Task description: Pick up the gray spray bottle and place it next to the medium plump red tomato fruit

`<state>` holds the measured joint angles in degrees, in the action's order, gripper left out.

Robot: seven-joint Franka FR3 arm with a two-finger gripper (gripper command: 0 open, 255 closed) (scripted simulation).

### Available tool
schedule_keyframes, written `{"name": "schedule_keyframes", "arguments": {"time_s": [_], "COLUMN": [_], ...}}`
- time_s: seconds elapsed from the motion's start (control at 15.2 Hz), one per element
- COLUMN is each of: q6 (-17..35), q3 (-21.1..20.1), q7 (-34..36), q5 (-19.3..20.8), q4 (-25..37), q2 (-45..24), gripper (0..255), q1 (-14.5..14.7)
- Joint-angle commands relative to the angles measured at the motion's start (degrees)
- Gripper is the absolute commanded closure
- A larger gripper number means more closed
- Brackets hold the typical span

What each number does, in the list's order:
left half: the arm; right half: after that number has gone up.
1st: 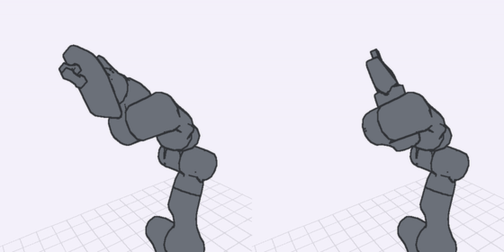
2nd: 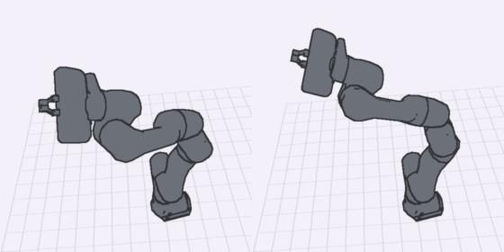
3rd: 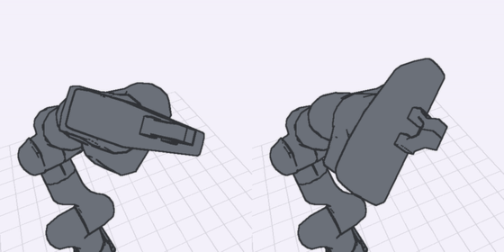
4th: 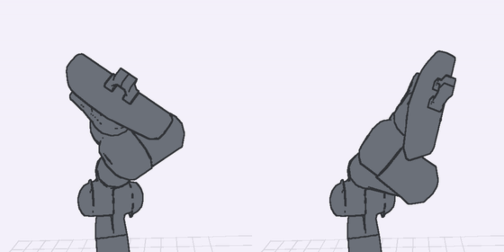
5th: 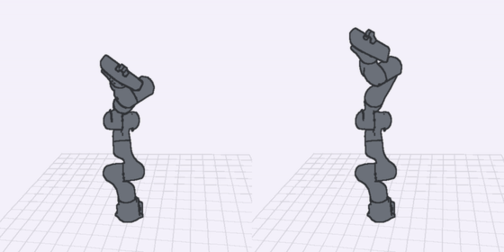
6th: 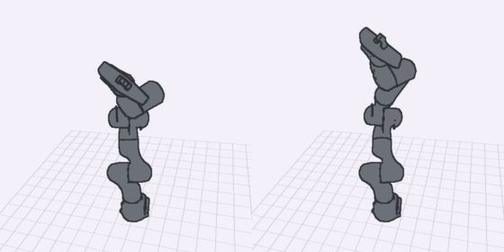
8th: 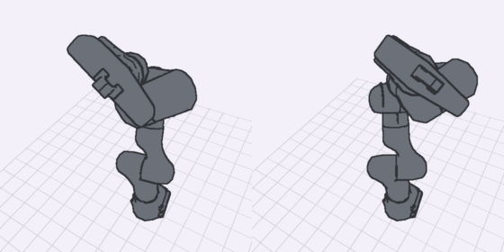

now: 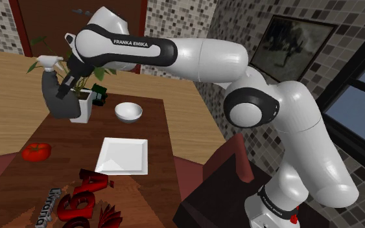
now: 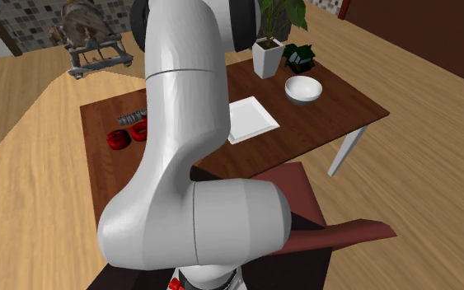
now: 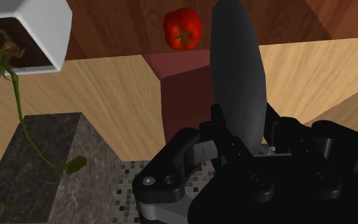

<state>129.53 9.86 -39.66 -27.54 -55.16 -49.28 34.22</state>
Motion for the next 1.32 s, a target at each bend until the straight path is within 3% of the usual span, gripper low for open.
{"name": "schedule_keyframes", "arguments": {"time_s": [0.0, 1.25], "q6": [0.9, 10.9], "q3": [-0.2, -2.4], "q7": [-0.3, -4.9], "q5": [-0.2, -2.9], "q4": [-0.1, -5.5], "q2": [-0.7, -5.7], "gripper": [255, 255], "q1": [0.0, -0.3]}}
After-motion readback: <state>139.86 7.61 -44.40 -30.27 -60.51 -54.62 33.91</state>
